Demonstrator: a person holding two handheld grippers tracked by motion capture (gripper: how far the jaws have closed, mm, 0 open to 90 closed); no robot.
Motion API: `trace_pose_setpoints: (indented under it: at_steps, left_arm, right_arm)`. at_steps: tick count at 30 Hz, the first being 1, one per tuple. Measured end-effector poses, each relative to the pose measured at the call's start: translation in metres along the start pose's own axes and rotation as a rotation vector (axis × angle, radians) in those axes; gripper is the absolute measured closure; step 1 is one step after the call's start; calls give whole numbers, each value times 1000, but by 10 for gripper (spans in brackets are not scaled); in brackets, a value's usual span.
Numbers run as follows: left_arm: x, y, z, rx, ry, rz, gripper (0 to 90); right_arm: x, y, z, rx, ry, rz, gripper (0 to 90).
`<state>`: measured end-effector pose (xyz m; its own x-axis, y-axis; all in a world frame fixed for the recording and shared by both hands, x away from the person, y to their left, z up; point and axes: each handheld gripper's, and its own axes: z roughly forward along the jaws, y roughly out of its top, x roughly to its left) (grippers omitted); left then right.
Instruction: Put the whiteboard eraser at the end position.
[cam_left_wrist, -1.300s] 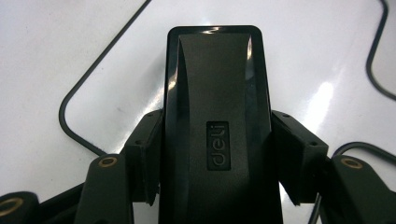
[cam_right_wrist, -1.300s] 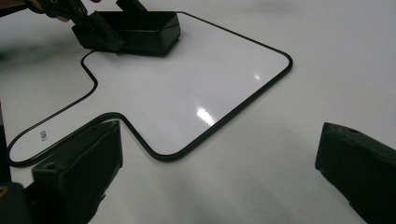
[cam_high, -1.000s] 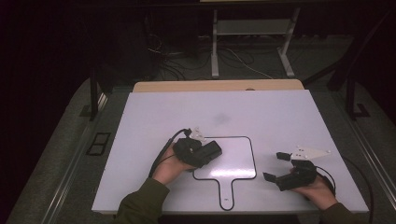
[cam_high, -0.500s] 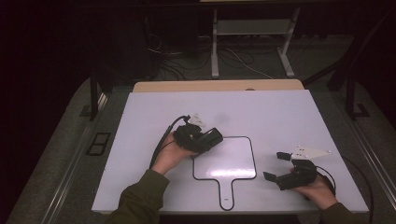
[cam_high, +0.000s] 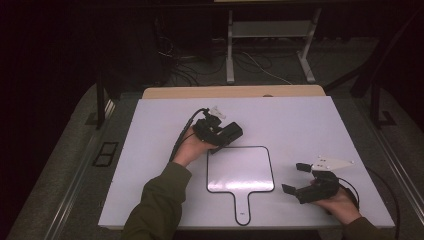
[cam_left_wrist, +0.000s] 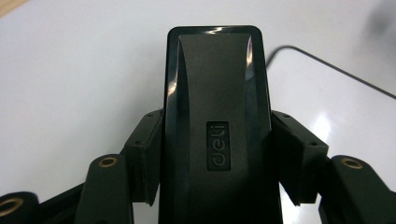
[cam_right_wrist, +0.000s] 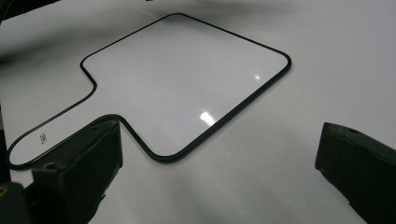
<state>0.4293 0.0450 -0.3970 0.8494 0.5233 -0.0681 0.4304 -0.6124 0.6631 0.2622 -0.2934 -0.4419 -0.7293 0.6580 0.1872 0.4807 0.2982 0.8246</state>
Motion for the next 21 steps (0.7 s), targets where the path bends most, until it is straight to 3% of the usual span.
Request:
trace_pose_setpoints:
  at_steps: [7,8,13,14,15,21]
  left_arm:
    - [18,20,24,21,19,11,394]
    - [20,22,28,14,21,-11,394]
    - [33,31,44,27,27,-18,394]
    - [36,33,47,35,27,10,394]
    - [36,33,50,25,32,-21,394]
    - [40,33,70,56,44,-28,393]
  right_arm:
    - [0,0,0,-4,2,8,0]
    - [0,0,0,-5,2,7,0]
    - [-1,0,0,-9,6,7,0]
    - [-1,0,0,-7,7,11,0]
    - [-1,0,0,-9,8,9,0]
    - [-1,0,-1,-11,9,16,0]
